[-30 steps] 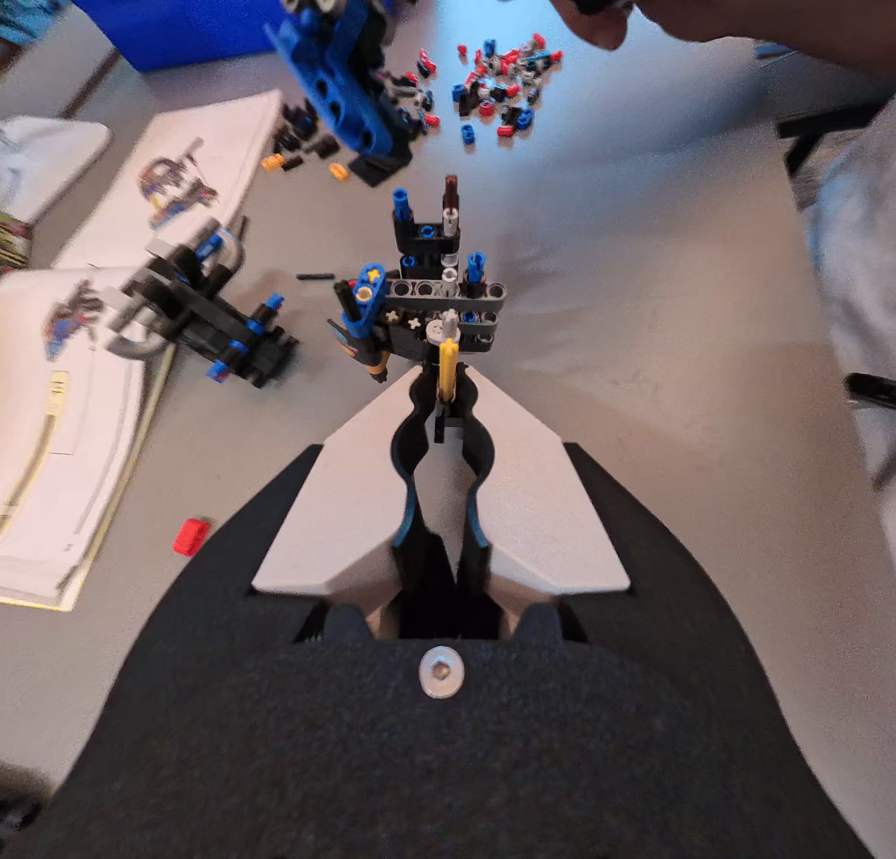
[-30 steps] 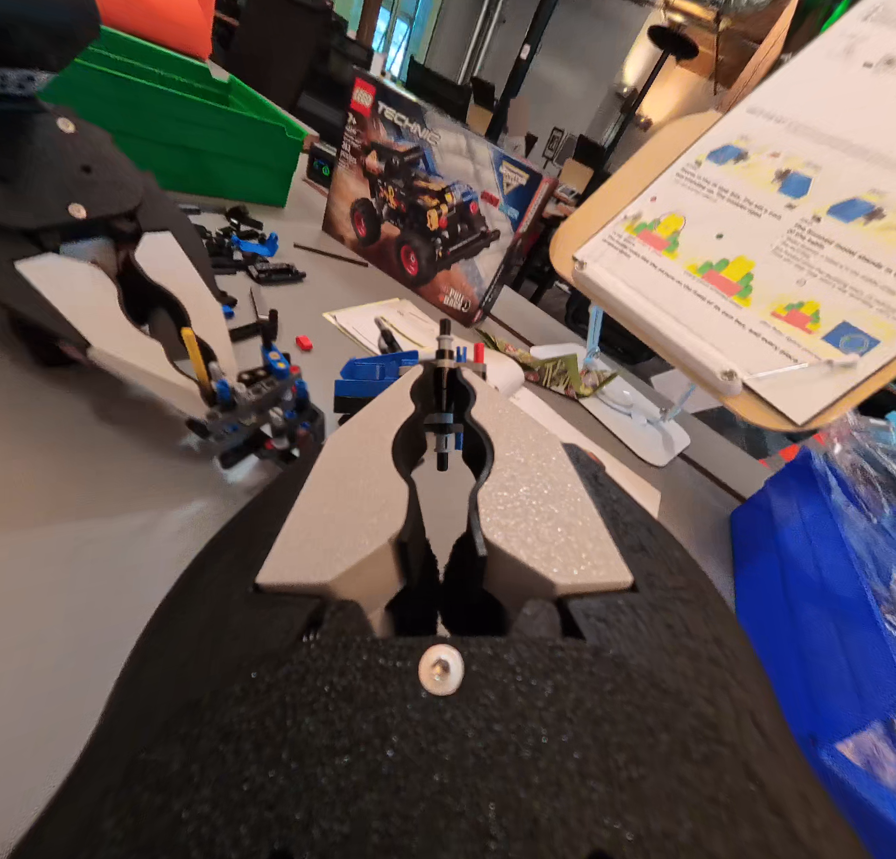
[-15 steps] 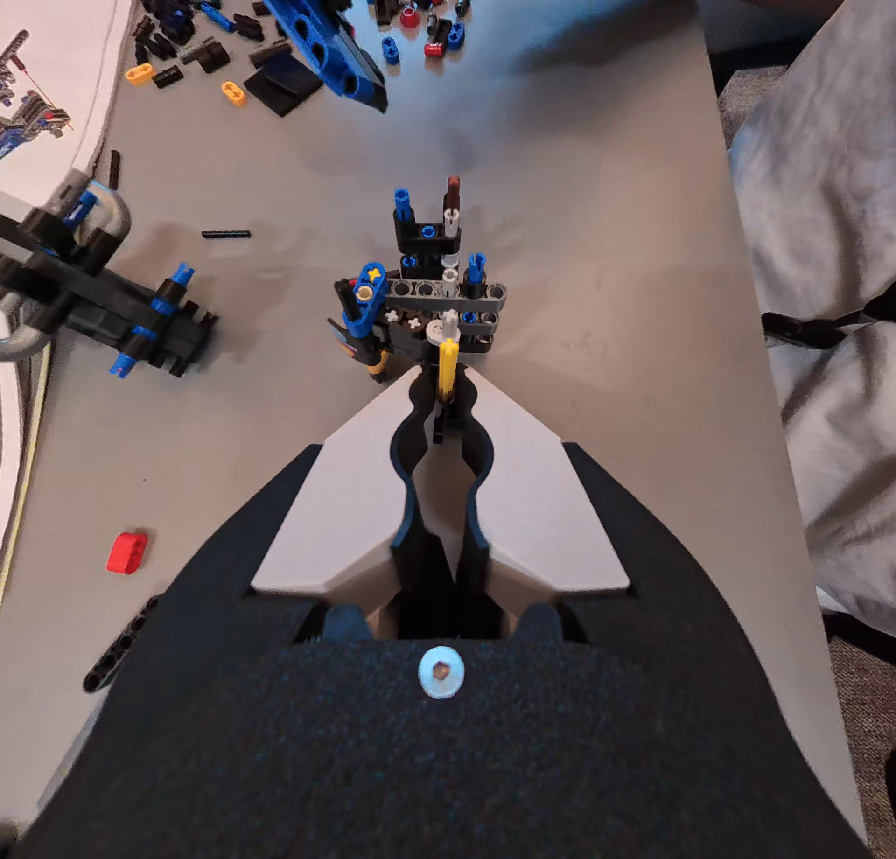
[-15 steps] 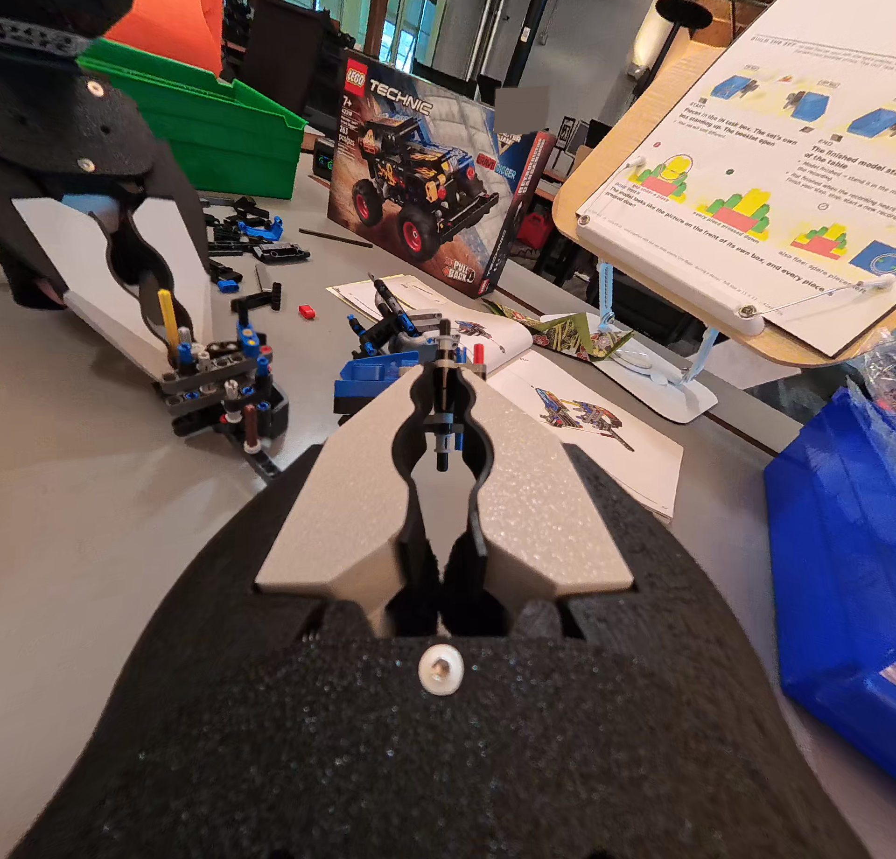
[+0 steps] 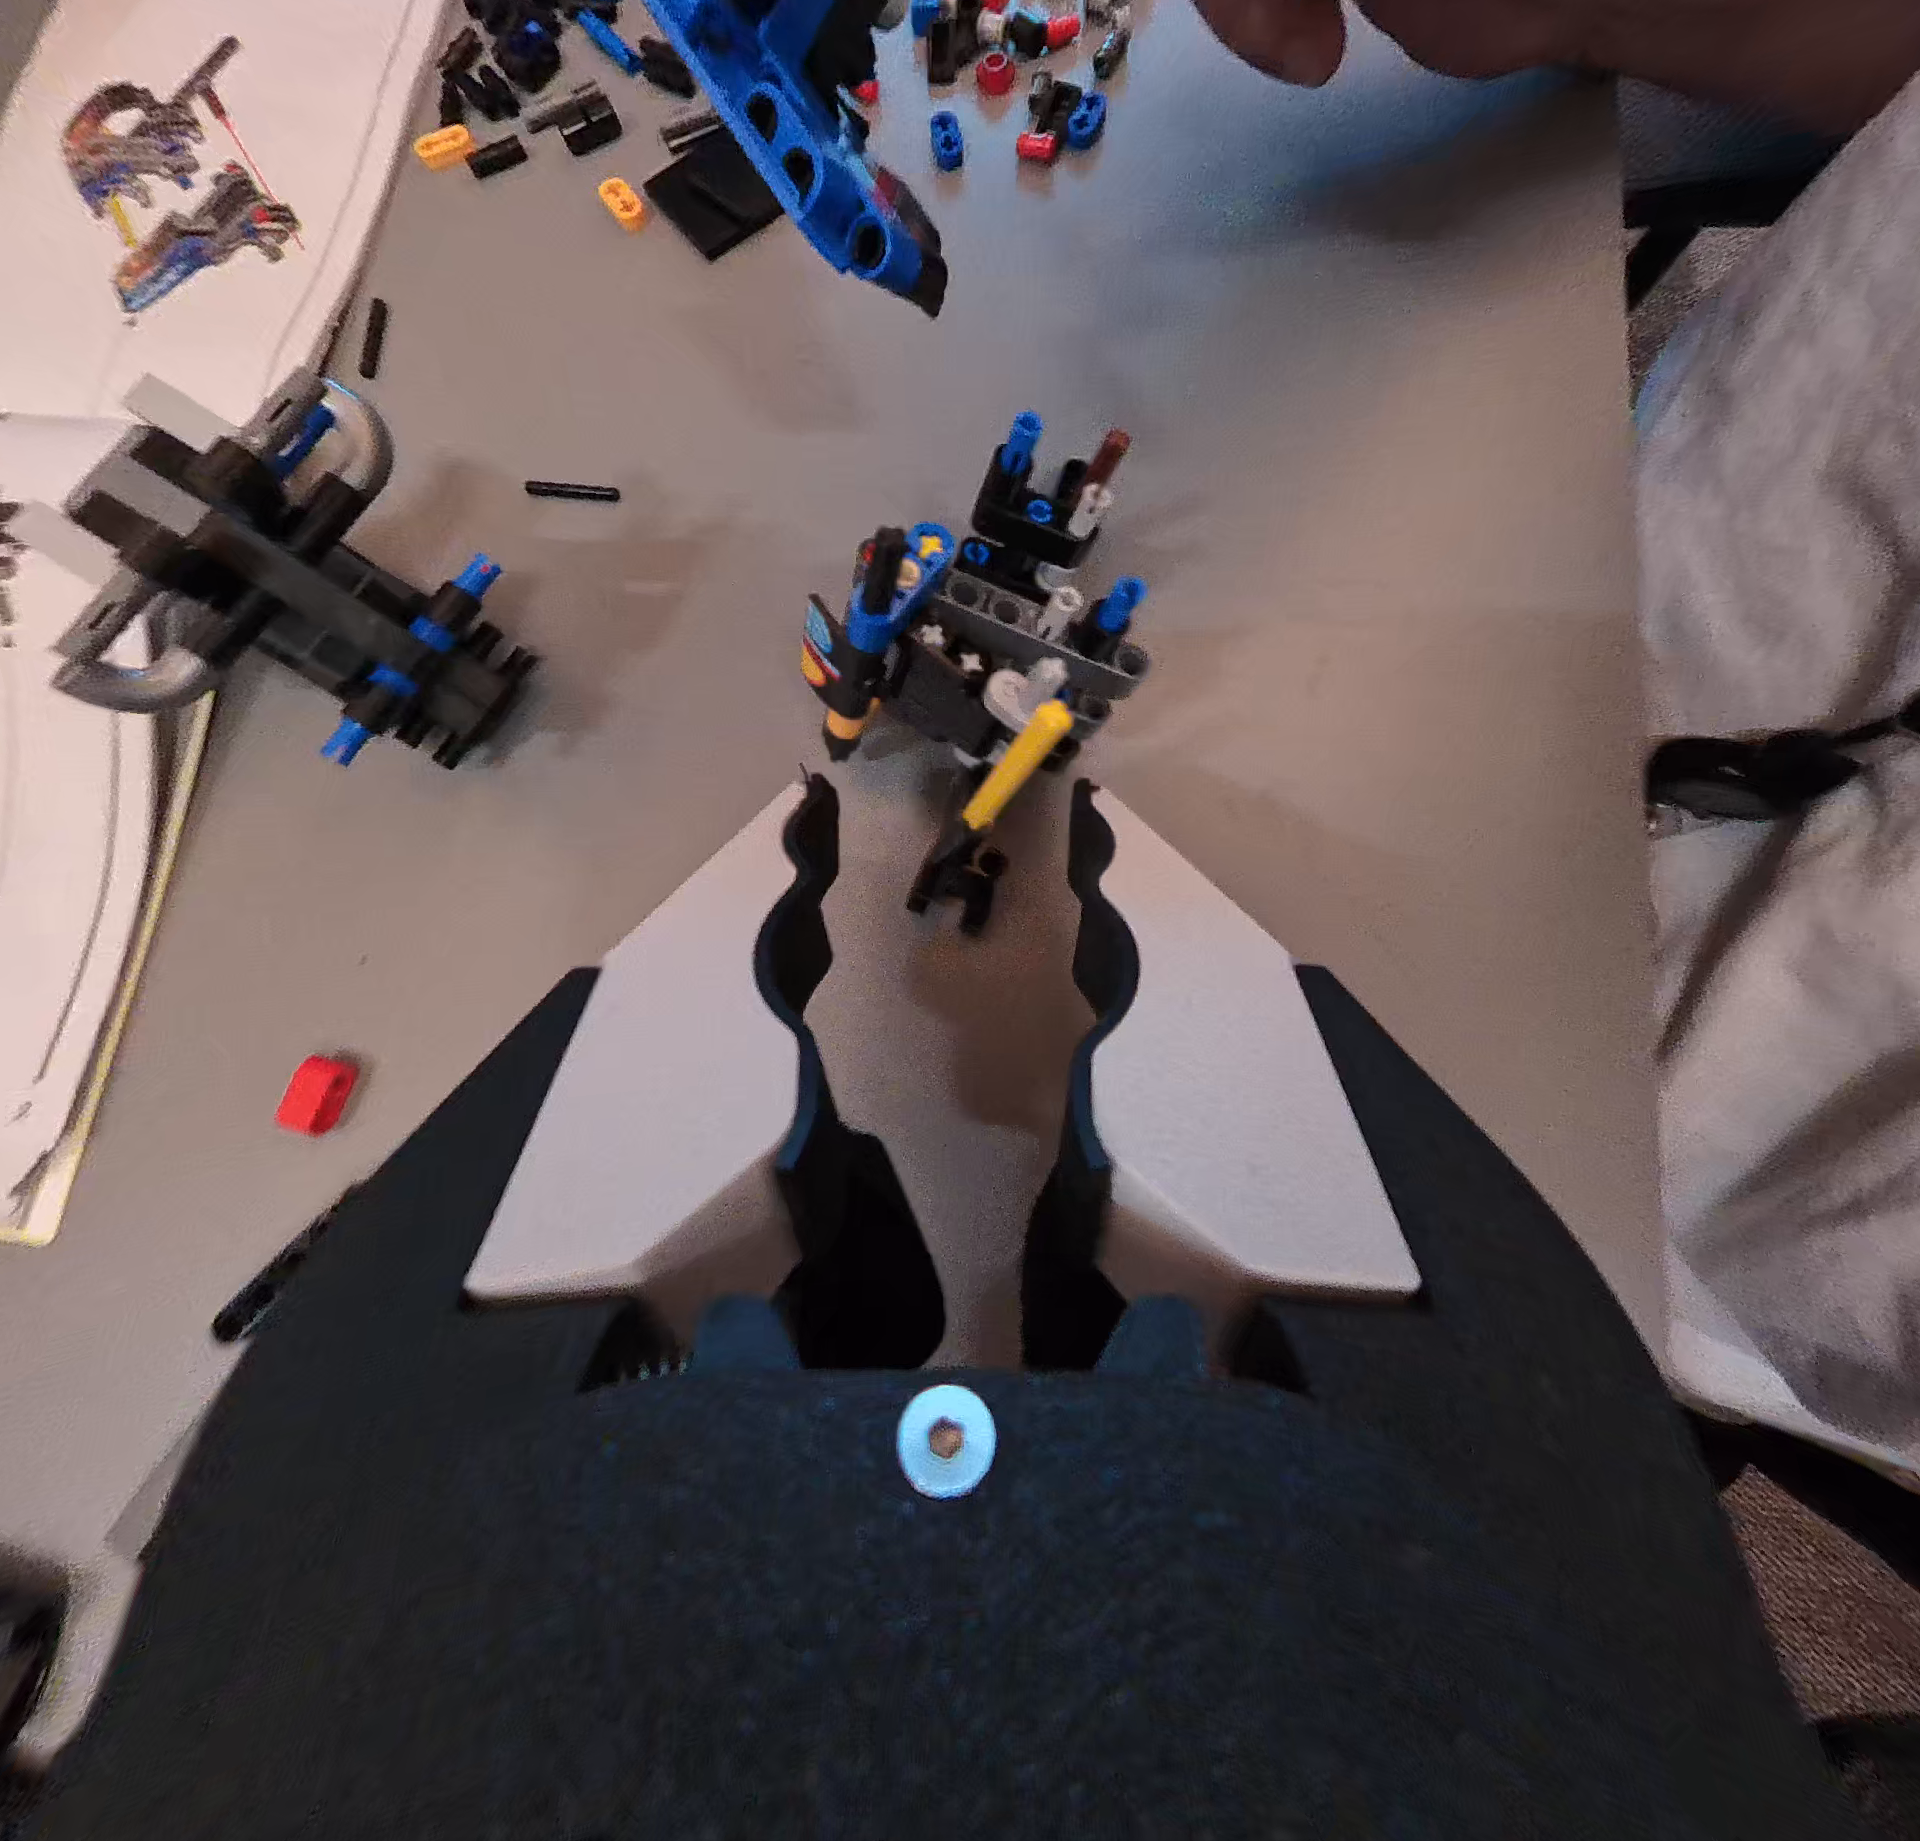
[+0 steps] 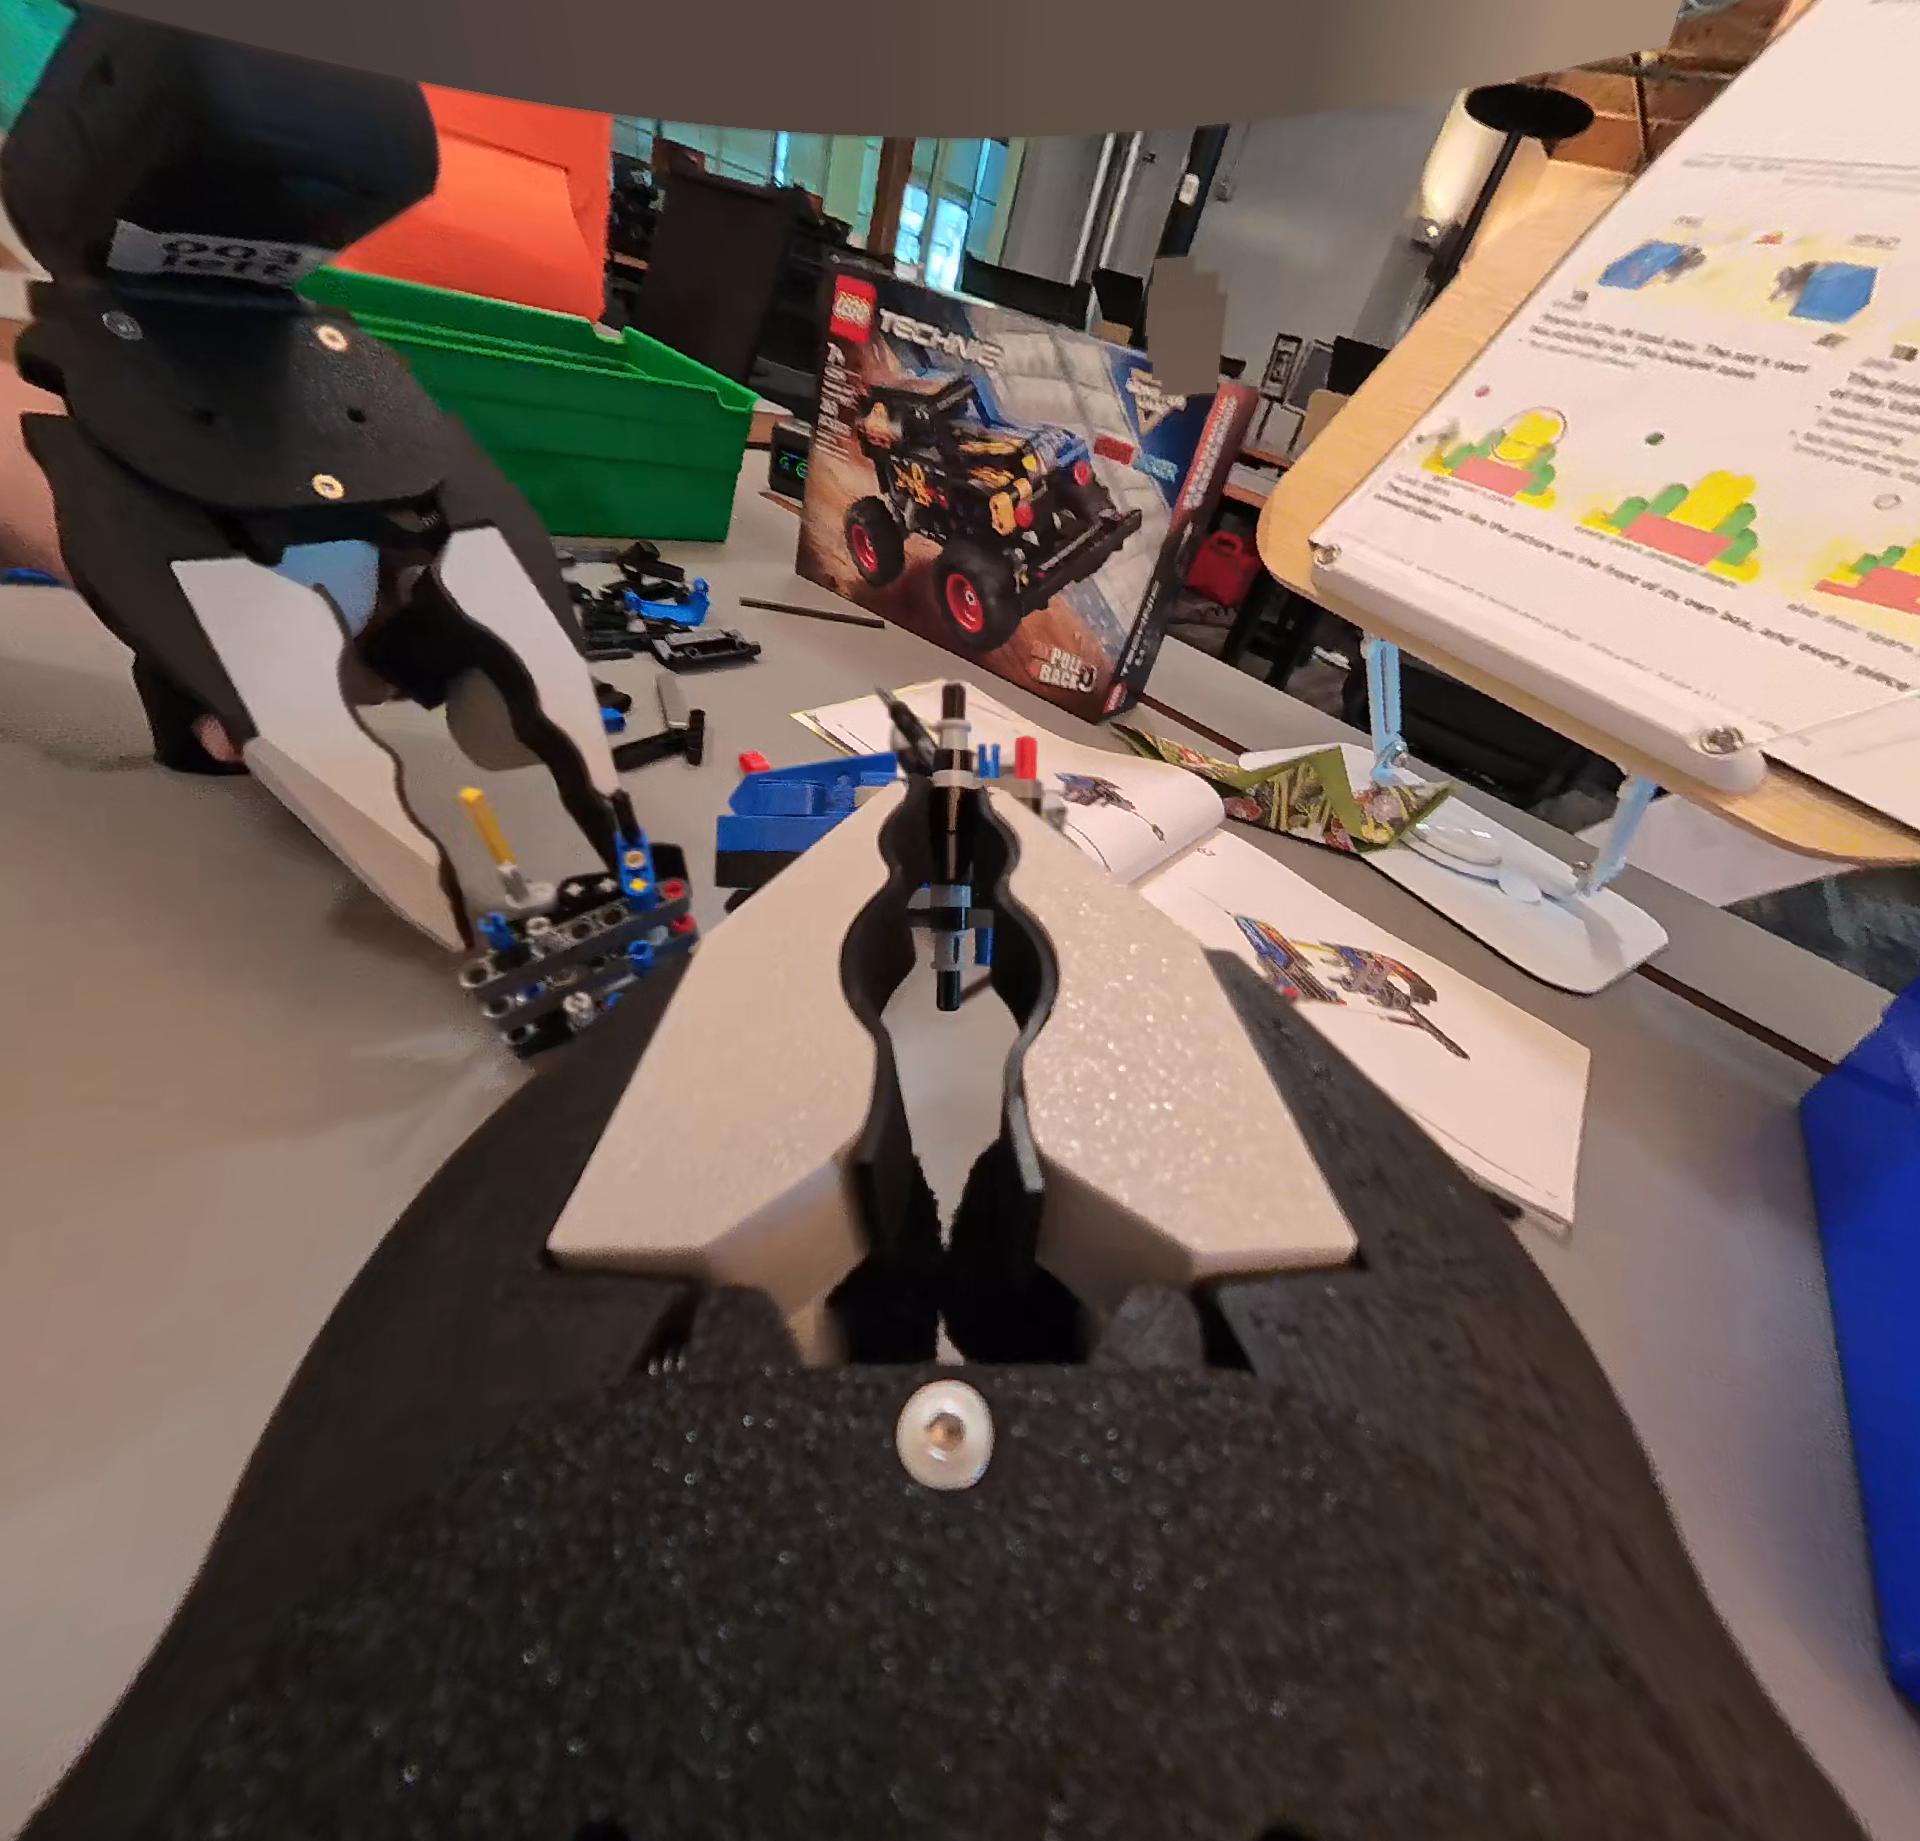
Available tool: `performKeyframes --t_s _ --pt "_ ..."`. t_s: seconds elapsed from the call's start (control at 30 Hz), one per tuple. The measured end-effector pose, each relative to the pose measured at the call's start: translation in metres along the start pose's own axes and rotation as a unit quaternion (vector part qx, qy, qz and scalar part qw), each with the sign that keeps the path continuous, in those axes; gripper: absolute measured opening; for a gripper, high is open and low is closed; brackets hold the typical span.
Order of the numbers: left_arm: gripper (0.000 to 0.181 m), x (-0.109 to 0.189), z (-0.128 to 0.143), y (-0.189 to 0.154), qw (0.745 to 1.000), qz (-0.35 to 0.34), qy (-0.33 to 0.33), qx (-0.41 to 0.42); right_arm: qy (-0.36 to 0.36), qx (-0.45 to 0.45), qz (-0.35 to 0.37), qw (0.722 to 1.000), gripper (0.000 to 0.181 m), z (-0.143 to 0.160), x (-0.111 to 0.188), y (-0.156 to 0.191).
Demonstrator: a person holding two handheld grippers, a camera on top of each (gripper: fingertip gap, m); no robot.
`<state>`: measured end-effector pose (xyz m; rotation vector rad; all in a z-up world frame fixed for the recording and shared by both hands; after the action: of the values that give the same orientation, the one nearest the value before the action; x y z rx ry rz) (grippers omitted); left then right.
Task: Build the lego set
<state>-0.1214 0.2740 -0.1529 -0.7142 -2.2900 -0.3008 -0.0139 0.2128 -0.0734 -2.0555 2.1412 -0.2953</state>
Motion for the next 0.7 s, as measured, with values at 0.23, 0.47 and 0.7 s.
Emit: performKeyframes --t_s 0.23,0.47,0.7 --pt "0.044 0.026 -0.013 -0.016 0.999 -0.046 -0.018 0.003 -0.010 0.000 -0.032 0.999 0.006 0.001 0.005 0.026" --pt "0.045 0.031 -0.075 -0.028 0.997 -0.019 -0.074 0.034 -0.074 0.191 -0.044 0.978 0.006 -0.023 0.010 0.060" --pt "0.014 0.016 -0.081 -0.033 0.994 0.040 -0.081 0.060 -0.131 0.182 -0.072 0.972 0.006 -0.040 0.027 0.064"
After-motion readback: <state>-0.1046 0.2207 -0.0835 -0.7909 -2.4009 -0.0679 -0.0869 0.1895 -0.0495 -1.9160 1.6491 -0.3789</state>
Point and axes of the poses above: each gripper's, where its closed fingertips meet, x back along the fingers, z out of its underside, y = z × x across the jaws, the point moved 2 cm from there along x, back along the fingers, and after that the axes turned 4 degrees about z, right-handed, at the moved point
